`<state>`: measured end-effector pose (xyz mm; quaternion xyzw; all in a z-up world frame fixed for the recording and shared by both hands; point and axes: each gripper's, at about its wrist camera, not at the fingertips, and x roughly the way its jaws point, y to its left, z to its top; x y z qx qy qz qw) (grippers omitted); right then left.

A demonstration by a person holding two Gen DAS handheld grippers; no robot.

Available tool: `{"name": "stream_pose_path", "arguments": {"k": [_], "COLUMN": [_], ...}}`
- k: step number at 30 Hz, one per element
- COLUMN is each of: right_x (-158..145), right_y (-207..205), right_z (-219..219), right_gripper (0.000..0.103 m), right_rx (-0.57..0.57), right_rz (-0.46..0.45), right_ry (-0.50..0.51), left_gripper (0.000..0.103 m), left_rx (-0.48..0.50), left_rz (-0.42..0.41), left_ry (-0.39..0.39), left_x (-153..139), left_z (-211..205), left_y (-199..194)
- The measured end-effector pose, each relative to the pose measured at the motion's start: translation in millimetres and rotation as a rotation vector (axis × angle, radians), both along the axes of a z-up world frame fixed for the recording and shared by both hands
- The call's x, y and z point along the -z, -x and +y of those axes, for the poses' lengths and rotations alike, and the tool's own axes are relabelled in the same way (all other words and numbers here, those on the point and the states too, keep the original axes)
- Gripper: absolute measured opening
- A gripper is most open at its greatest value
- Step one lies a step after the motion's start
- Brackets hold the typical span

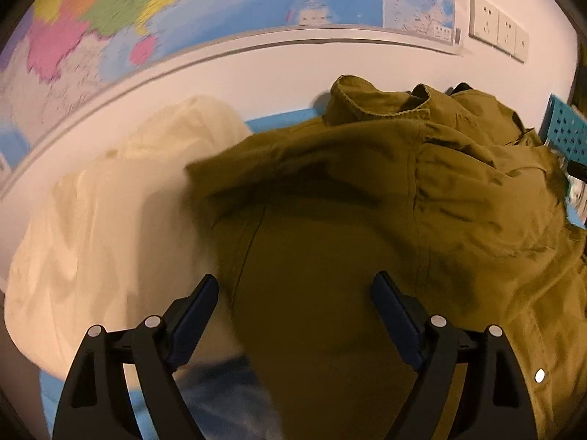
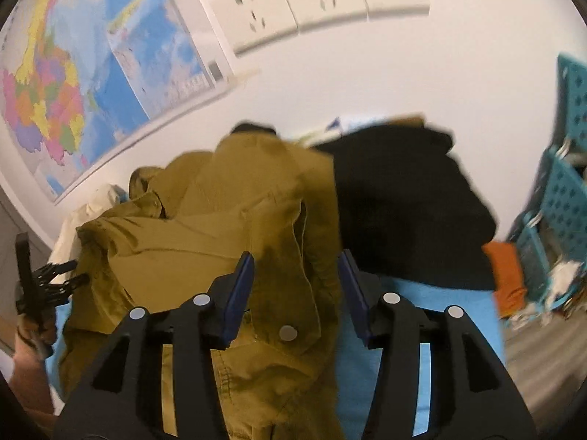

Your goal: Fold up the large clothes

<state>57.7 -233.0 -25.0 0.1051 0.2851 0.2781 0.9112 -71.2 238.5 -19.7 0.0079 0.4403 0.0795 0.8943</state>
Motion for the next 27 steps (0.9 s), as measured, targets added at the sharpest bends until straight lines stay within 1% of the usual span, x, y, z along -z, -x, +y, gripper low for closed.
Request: {"name": "stream_pose_path", "arguments": {"k": [1,4,6,9,11,13,15,16,18,21,23,25,27], "right_x": [-4.8,-15.1,-15.2,-8.9,-0.3,11.7,24.3,30.5,36.0,31.9,26.9,21.0,17.9], "right_y": [3.5,21.9,29.4,31.4,28.6,22.7,17.7,13.9,9.5,10.5,15.5,24.6,31.5], "right_z": [1.4,18.5,32.5,61.9,81.0,97.2,108.7,113.5,116.9,111.1,101.4,86.1,71.0], "right_gripper": [0.048,0.051,0.051,0.051,0.051,0.049,0.052,0.051,0.050,0.050,0.054,0.055,0.059], "right_rx": [-0.001,-0.076,-0.137,-0.222,-0.260,-0.305,-0.307,-0.302,-0.294,-0.284,-0.278,-0.273,-0.267], "right_rz": [-0.017,-0.075,-0.086,-0.066,-0.042,0.002,0.035,0.055,0.081,0.089,0.088,0.081,0.080], "right_ry": [0.003,0.028,0.052,0.085,0.107,0.117,0.156,0.177,0.182,0.155,0.120,0.088,0.059], "left_gripper": [0.084,0.084,0.084,0.084,0.085,0.086,0.086,0.087,0.087,0.087,0.087,0.088,0.088], "left_rx": [-0.009,-0.027,-0.025,-0.027,-0.018,-0.005,0.014,0.020,0.019,0.010,0.010,0.010,0.005], "left_rz": [-0.003,-0.010,-0.023,-0.041,-0.039,-0.032,-0.020,-0.016,-0.003,0.018,0.029,0.034,0.039], "left_ry": [0.010,0.031,0.079,0.111,0.108,0.103,0.112,0.115,0.120,0.143,0.172,0.203,0.212], "left_x": [0.4,0.6,-1.4,-3.6,-2.9,0.0,5.3,7.6,14.4,23.8,28.3,32.0,35.7], "left_z": [3.8,10.3,13.1,11.8,5.6,-0.6,-6.9,-10.2,-13.1,-8.7,-6.6,-4.9,-4.8], "left_y": [7.3,28.7,48.8,68.5,80.9,86.7,95.8,98.8,104.2,108.1,112.3,118.9,126.0]}}
